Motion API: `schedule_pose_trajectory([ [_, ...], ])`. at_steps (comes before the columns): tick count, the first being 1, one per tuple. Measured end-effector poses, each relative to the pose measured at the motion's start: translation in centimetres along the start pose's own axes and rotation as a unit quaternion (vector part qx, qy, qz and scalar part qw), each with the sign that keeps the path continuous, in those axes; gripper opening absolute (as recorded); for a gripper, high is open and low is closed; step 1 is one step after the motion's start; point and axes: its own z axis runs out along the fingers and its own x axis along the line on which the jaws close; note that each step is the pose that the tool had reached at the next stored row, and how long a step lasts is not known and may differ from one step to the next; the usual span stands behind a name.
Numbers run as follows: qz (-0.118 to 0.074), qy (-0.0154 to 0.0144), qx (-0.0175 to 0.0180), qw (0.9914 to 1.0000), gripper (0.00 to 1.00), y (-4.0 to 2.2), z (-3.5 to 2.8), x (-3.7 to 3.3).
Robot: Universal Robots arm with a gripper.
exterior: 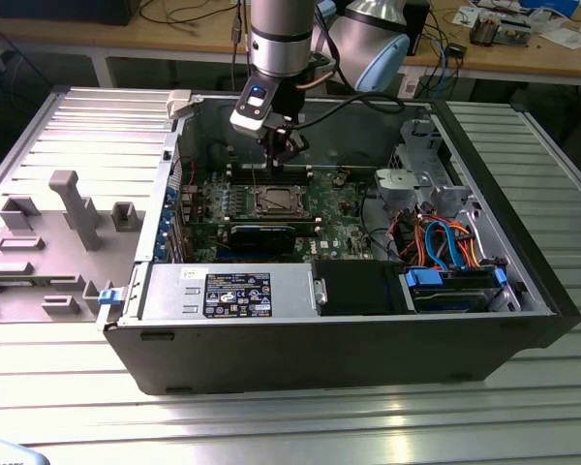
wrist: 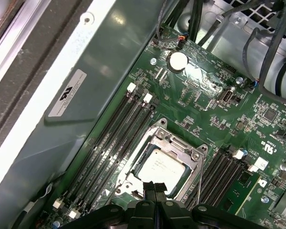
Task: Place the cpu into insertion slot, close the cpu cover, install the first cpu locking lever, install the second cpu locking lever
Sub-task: 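Install the first cpu locking lever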
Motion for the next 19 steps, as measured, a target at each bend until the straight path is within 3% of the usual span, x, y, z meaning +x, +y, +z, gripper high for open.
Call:
schedule_pose_trajectory([
  [19, -0.006, 0.0000, -0.0001, 0.99998, 0.11, 0.00, 0.00, 0.00],
])
